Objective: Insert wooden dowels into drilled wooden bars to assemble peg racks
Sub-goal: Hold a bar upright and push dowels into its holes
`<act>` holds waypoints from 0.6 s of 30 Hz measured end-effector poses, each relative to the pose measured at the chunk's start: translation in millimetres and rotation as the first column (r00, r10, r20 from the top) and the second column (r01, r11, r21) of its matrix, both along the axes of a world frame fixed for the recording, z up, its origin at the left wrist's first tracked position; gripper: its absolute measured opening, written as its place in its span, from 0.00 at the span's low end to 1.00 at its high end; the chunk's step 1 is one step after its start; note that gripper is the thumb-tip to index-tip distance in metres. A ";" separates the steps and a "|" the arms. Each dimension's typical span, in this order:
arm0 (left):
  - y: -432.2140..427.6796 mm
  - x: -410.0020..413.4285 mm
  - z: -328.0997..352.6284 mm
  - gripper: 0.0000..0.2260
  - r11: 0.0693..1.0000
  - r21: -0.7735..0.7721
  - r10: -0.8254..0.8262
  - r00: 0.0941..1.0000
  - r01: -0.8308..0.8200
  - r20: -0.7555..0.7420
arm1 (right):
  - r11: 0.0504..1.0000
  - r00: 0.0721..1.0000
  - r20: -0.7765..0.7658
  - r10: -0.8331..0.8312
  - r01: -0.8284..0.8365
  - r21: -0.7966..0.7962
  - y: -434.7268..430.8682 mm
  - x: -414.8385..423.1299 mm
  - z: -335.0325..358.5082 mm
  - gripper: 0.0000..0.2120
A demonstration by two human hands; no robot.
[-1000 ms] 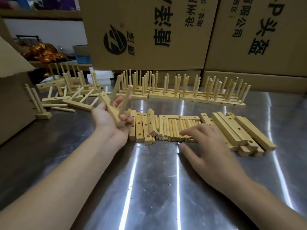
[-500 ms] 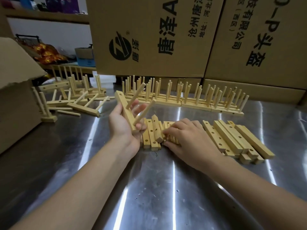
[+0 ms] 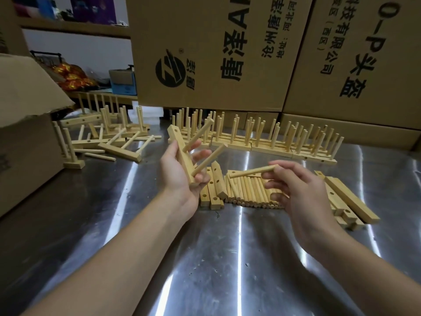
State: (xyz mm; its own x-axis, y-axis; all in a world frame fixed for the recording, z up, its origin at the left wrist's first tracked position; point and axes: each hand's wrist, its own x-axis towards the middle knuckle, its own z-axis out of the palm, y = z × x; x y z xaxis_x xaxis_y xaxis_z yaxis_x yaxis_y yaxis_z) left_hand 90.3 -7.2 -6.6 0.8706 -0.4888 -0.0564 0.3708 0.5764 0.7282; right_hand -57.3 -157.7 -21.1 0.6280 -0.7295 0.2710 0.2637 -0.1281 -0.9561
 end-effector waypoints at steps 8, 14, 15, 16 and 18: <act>-8.2 -14.6 -6.5 0.23 0.964 -0.103 -0.252 0.965 0.244 -0.076 | 0.976 0.993 0.047 0.104 -0.111 0.185 1.2 -21.0 -18.0 0.13; -12.1 -21.5 -10.2 0.23 0.929 -0.147 -0.358 0.926 0.340 -0.120 | 0.992 0.995 0.062 0.075 -0.081 0.095 4.8 -20.7 -16.0 0.10; -12.4 -21.5 -10.3 0.24 0.929 -0.142 -0.358 0.926 0.341 -0.119 | 0.994 0.995 0.061 0.076 -0.081 0.075 5.0 -20.7 -16.8 0.10; -12.8 -21.7 -10.3 0.24 0.929 -0.141 -0.358 0.926 0.341 -0.119 | 0.995 0.995 0.058 0.081 -0.084 0.052 5.0 -20.4 -17.9 0.10; -12.8 -22.0 -10.1 0.23 0.931 -0.142 -0.354 0.927 0.336 -0.122 | 0.995 0.993 0.060 0.101 -0.102 0.012 5.0 -20.0 -20.2 0.10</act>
State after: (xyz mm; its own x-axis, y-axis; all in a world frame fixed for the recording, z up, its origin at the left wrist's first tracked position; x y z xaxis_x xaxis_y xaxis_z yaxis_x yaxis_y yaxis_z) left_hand 68.3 -20.0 -16.6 0.6336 -0.7681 -0.0924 0.6573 0.4715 0.5879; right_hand -77.3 -152.7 -41.4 0.6824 -0.6670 0.2991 0.3310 -0.0830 -0.9400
